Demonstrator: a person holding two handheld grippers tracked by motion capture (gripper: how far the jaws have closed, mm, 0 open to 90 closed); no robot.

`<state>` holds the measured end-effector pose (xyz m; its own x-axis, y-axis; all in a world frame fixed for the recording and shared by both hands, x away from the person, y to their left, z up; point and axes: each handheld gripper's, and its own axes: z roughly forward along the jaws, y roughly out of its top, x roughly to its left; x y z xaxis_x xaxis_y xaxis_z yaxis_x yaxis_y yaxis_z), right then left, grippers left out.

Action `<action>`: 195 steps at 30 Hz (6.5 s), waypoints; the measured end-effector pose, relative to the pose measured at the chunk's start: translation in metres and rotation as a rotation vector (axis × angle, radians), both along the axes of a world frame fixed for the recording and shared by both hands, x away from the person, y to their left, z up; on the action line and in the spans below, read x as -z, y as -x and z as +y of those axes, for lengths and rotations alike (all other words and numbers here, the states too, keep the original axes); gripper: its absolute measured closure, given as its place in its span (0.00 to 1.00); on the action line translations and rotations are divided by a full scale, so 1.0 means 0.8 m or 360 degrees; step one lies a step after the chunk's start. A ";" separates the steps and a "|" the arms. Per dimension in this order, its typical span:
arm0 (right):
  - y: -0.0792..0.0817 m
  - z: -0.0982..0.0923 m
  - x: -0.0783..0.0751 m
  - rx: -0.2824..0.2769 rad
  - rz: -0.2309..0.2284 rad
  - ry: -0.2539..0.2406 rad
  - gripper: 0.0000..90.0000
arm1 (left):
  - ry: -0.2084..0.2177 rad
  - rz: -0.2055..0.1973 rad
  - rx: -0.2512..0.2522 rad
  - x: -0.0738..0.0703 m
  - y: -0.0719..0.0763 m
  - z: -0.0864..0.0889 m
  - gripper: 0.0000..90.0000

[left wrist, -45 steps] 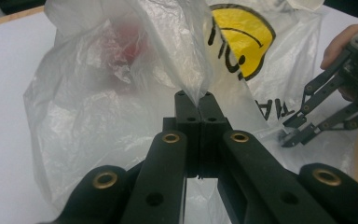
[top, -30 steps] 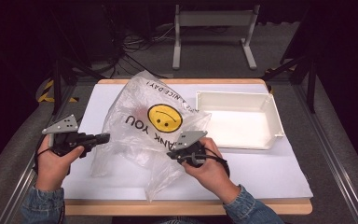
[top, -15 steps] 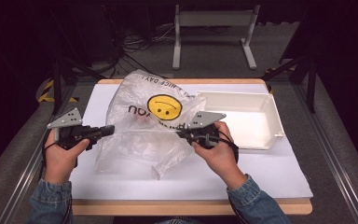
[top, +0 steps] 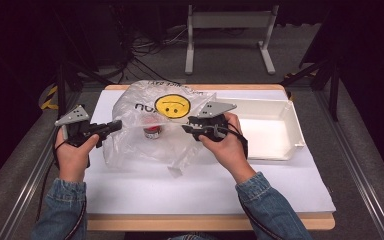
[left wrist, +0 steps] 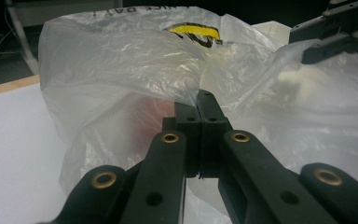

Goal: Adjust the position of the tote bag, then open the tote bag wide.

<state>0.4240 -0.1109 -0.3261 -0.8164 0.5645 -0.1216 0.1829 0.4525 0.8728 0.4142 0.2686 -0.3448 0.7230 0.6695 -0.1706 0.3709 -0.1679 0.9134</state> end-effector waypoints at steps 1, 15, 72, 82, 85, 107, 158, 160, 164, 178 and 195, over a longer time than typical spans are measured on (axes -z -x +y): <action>0.001 0.000 -0.001 0.0007 -0.0011 -0.0010 0.46 | 0.0008 0.0001 -0.0001 0.001 -0.003 -0.001 0.99; 0.070 0.018 -0.026 -0.0124 -0.0145 -0.0050 0.23 | 0.0032 0.0007 0.0029 0.003 -0.018 -0.016 0.99; 0.093 0.087 0.087 -0.0723 0.0302 0.0352 1.00 | -0.0006 0.0019 0.0152 -0.005 -0.003 -0.027 0.96; 0.110 0.070 0.071 -0.0808 0.0352 0.0288 0.87 | -0.0002 0.0009 0.0183 -0.012 0.010 -0.028 0.98; 0.103 0.064 0.065 -0.0759 0.0353 0.0192 0.70 | 0.0006 -0.0011 0.0187 -0.015 0.014 -0.024 0.99; 0.045 0.027 -0.001 -0.0101 0.0070 0.0183 0.42 | 0.0133 -0.0087 0.0169 -0.036 0.034 -0.003 1.00; -0.068 0.043 0.072 -0.0128 0.0180 0.0209 0.07 | 0.0115 0.0243 -0.0105 0.060 -0.063 0.020 0.99; -0.069 0.044 0.076 -0.0129 0.0200 0.0219 0.07 | 0.0100 0.0260 -0.0109 0.064 -0.066 0.021 0.99; -0.073 0.046 0.086 -0.0118 0.0253 0.0255 0.07 | 0.0081 0.0308 -0.0126 0.074 -0.069 0.020 0.99; -0.074 0.055 0.108 -0.0067 0.0356 0.0405 0.06 | 0.0039 0.0408 -0.0164 0.099 -0.079 0.024 0.98; -0.046 0.053 0.055 -0.0121 0.0229 0.0236 0.06 | 0.0087 0.0302 -0.0098 0.071 -0.066 0.012 0.98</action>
<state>0.4611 -0.0682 -0.3699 -0.8709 0.4853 -0.0778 0.2612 0.5911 0.7631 0.4667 0.2779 -0.4017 0.6324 0.6974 -0.3371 0.5451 -0.0916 0.8333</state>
